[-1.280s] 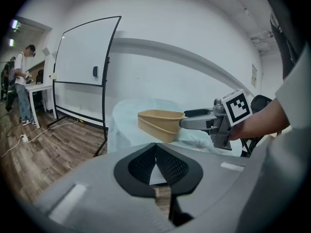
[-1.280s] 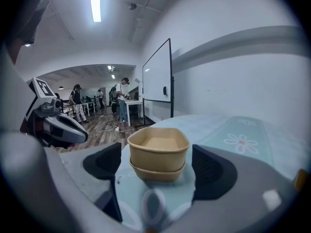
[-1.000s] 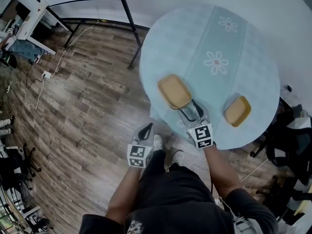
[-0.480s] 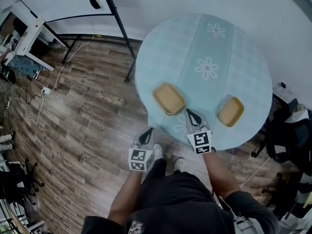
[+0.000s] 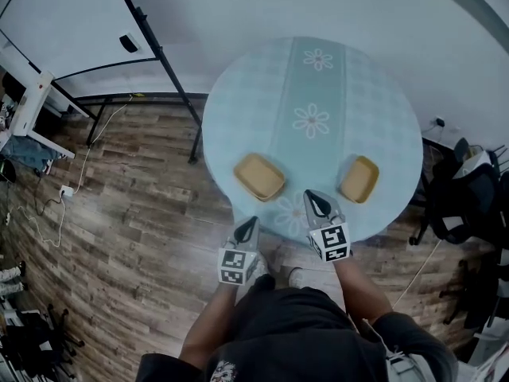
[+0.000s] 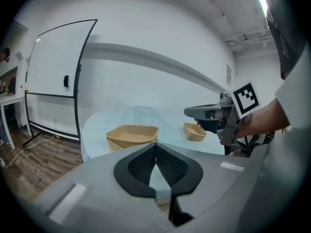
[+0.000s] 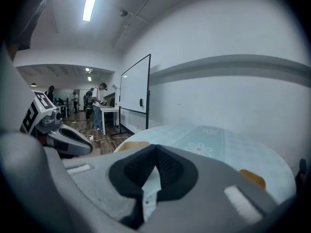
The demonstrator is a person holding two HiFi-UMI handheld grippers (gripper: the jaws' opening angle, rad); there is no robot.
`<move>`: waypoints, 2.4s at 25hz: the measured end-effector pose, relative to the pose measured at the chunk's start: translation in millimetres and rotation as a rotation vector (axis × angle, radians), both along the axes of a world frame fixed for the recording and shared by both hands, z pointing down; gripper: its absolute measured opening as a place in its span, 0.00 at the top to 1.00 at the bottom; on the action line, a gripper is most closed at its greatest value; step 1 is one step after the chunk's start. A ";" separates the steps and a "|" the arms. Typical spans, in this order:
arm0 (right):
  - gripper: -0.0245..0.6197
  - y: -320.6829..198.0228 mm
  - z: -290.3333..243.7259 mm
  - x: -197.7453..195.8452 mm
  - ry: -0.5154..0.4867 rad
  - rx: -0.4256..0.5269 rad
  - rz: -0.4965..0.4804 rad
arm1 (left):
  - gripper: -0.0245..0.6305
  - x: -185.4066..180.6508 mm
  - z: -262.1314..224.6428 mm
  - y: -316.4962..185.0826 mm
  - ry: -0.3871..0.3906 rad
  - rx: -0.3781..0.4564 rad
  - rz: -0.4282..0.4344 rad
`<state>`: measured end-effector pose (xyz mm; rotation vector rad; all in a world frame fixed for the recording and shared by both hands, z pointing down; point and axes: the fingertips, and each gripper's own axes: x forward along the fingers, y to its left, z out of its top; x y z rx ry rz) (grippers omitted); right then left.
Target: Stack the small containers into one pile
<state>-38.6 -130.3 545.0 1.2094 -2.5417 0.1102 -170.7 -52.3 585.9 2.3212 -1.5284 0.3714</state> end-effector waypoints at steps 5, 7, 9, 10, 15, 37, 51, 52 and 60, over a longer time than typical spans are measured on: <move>0.96 3.7 -11.3 30.7 0.001 0.016 0.108 | 0.95 27.3 -4.5 -7.8 -0.008 0.018 0.137; 0.96 7.9 -13.6 45.0 0.007 0.021 0.151 | 0.95 38.9 -6.0 -11.1 -0.009 0.028 0.186; 0.96 12.5 -15.0 58.0 0.016 0.026 0.192 | 0.95 46.8 -5.2 -14.0 -0.015 0.031 0.229; 0.96 14.5 -15.8 65.1 0.019 0.029 0.213 | 0.95 51.1 -4.3 -15.2 -0.018 0.029 0.250; 0.96 24.7 -15.9 105.3 0.018 0.033 0.292 | 0.95 86.6 -5.7 -20.8 -0.028 0.040 0.324; 0.96 8.7 15.2 243.4 -0.004 -0.044 0.266 | 0.95 239.2 23.5 -43.3 -0.036 -0.028 0.318; 0.81 -4.5 68.7 222.3 0.109 -0.141 0.011 | 0.95 254.6 41.6 -54.1 -0.047 -0.071 0.262; 0.80 -7.0 72.2 220.4 0.129 -0.145 0.001 | 0.95 251.9 42.4 -54.9 -0.048 -0.074 0.254; 0.80 -15.1 102.6 199.1 0.362 -0.137 -0.139 | 0.95 232.1 45.7 -56.9 -0.056 -0.080 0.221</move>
